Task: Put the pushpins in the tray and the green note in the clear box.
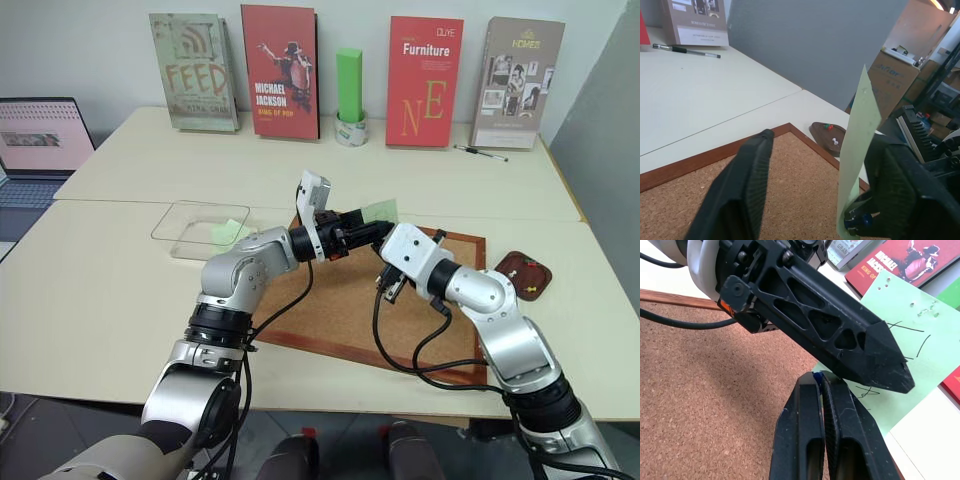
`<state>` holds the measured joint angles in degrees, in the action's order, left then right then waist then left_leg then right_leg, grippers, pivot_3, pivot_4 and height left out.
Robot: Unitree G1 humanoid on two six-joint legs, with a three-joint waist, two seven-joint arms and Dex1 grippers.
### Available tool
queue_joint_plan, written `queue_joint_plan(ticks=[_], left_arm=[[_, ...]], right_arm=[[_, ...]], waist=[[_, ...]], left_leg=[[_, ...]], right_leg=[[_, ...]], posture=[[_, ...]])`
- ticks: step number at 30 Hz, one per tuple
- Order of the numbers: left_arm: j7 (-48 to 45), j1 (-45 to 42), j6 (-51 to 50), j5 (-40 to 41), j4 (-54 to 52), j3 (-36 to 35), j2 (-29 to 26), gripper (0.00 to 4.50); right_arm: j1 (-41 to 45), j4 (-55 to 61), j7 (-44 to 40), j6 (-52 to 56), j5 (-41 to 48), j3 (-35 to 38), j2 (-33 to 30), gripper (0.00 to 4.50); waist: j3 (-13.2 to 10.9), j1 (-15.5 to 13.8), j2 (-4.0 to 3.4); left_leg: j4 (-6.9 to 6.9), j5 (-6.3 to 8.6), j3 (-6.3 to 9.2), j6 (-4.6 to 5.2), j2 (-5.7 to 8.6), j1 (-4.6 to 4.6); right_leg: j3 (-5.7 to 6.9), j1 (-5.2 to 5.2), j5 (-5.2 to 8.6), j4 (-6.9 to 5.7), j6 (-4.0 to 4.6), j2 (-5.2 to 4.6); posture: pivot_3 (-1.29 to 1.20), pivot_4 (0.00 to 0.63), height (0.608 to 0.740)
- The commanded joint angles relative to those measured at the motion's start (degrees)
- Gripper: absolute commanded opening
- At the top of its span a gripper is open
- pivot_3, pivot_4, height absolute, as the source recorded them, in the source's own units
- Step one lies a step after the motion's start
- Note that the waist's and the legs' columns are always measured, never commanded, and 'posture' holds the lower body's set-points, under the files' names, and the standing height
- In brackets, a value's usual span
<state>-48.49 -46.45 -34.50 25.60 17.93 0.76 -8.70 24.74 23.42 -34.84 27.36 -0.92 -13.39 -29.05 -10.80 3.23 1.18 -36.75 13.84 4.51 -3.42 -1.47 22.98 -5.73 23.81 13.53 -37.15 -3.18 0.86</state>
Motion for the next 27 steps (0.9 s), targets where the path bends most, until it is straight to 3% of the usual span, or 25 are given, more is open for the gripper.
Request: queue_joint_plan(ticks=[1,12,27], left_arm=[[-0.82,-0.1,-0.08,1.25,-2.15,-0.08,0.05,2.04],[-1.25,-0.01,-0.03,1.39,-2.1,0.27,0.45,0.01],[0.25,0.07,3.89,-0.86,-0.11,0.39,-0.02,0.01]], right_arm=[[1.28,2.95,-0.09,0.14,-0.07,0.24,0.22,0.0],[1.3,2.92,0.0,-0.29,-0.52,-0.14,0.46,0.0],[-1.61,8.88,2.62,-1.6,2.04,5.35,2.1,0.0]], waist=[[0.0,0.0,0.0],[0.0,0.0,0.0],[0.0,-0.05,0.0]], left_leg=[[0.0,0.0,0.0,0.0,0.0,0.0],[-0.06,0.0,0.0,0.0,0.0,0.0],[-0.07,0.0,0.01,0.0,0.0,0.0]], right_leg=[[0.0,0.0,0.0,0.0,0.0,0.0],[0.0,-0.01,0.0,-0.04,0.0,0.0],[0.01,-0.03,-0.01,-0.05,0.0,0.0]], posture=[[0.0,0.15,0.74],[0.0,0.15,0.74],[0.0,0.15,0.74]])
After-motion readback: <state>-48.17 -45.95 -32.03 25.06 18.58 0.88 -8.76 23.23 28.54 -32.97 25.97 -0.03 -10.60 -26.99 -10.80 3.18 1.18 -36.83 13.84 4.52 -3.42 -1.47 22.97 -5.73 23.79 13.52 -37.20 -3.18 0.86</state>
